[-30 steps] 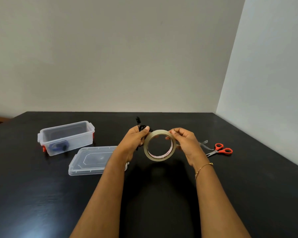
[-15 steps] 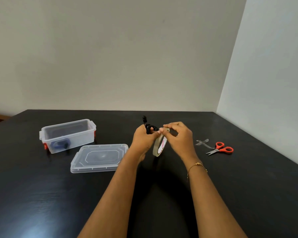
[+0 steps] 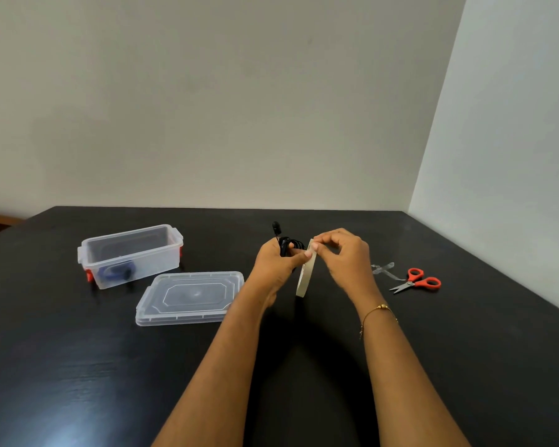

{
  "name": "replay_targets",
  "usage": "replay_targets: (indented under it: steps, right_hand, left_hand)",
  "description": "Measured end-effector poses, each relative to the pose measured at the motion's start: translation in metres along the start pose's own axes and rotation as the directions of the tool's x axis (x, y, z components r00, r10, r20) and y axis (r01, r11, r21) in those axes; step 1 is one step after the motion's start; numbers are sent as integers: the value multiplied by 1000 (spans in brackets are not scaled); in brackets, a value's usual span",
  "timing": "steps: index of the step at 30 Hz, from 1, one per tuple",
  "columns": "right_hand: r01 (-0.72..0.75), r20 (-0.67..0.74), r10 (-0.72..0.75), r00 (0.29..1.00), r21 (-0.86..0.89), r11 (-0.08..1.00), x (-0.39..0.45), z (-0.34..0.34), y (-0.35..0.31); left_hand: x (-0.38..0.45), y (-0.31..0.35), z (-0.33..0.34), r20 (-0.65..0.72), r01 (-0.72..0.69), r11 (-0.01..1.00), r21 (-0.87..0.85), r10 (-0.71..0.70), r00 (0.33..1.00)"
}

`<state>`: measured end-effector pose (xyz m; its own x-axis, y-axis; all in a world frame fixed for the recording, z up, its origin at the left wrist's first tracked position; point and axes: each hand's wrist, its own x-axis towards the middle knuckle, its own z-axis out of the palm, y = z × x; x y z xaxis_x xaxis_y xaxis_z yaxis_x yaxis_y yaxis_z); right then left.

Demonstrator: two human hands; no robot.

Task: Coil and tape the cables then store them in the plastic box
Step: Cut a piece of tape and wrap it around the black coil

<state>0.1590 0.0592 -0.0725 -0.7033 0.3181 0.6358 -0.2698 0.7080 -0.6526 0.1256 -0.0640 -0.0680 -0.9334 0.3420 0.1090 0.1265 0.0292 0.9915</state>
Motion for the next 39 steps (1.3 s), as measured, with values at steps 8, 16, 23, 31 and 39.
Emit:
replay_targets:
  steps: [8,16,23,31,39]
  right_hand:
    - [78,51,-74,996,-94,993,-1,3,1]
    - [61,169,-61,984,10,998,-3,-1,-3]
    - [-12,154,-3,988,100,995,-3,-6,-6]
    - [247,82,-244,966,-29,969,-6,-1,-20]
    - [134,151,-182,972,282,950,-10,-2,-29]
  left_hand:
    - [-5,-1,7,-61,-34,998,-53,31,998]
    - [-2,-3,10,-177,6,995,-101,-24,984]
    - [-10,9,5,-54,152,962,-227,-168,984]
    - [-5,9,1,-133,291,906,-308,-343,930]
    - [-1,7,-20,-142,342,816,-465,-450,881]
